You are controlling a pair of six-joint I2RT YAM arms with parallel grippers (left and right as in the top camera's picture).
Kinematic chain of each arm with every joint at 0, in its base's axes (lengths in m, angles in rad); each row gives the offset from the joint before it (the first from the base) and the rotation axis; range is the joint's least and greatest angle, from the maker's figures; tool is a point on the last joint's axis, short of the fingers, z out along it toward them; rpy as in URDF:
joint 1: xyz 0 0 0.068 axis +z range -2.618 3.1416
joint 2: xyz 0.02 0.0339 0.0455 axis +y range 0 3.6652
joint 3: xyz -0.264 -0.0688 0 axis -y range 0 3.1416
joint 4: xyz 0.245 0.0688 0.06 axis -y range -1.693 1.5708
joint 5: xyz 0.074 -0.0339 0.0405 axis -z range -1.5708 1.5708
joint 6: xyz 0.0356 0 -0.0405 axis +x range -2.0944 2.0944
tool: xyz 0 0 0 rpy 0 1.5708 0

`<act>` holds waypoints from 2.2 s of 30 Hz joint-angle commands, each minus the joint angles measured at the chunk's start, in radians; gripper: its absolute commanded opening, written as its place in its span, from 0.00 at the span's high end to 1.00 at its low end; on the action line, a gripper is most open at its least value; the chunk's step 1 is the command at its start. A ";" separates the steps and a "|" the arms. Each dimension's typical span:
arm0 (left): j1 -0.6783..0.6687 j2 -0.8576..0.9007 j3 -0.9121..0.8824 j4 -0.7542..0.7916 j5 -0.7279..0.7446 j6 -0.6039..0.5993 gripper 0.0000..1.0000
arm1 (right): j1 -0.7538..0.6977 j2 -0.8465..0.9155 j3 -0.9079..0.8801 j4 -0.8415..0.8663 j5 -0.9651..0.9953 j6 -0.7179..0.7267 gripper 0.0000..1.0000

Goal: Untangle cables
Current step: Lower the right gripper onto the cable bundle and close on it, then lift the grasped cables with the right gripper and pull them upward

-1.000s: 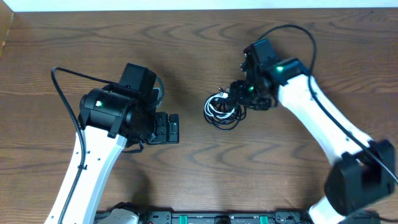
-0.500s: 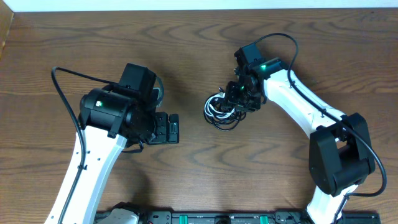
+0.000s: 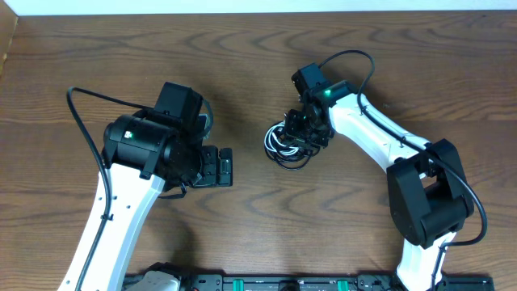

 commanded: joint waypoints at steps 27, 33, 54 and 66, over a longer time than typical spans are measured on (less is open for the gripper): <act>-0.003 0.000 0.002 0.000 -0.006 -0.005 0.02 | 0.009 -0.376 0.400 -0.321 0.139 -0.298 0.98; -0.003 0.000 0.002 0.000 -0.006 -0.005 0.02 | 0.028 -0.341 0.380 -0.333 -0.015 -0.286 0.99; -0.003 0.000 0.002 0.000 -0.006 -0.005 0.02 | 0.071 -0.305 0.388 -0.357 0.140 -0.246 0.99; -0.003 0.000 0.002 0.000 -0.006 -0.005 0.02 | -0.055 -0.337 0.452 -0.214 -0.178 -0.253 0.98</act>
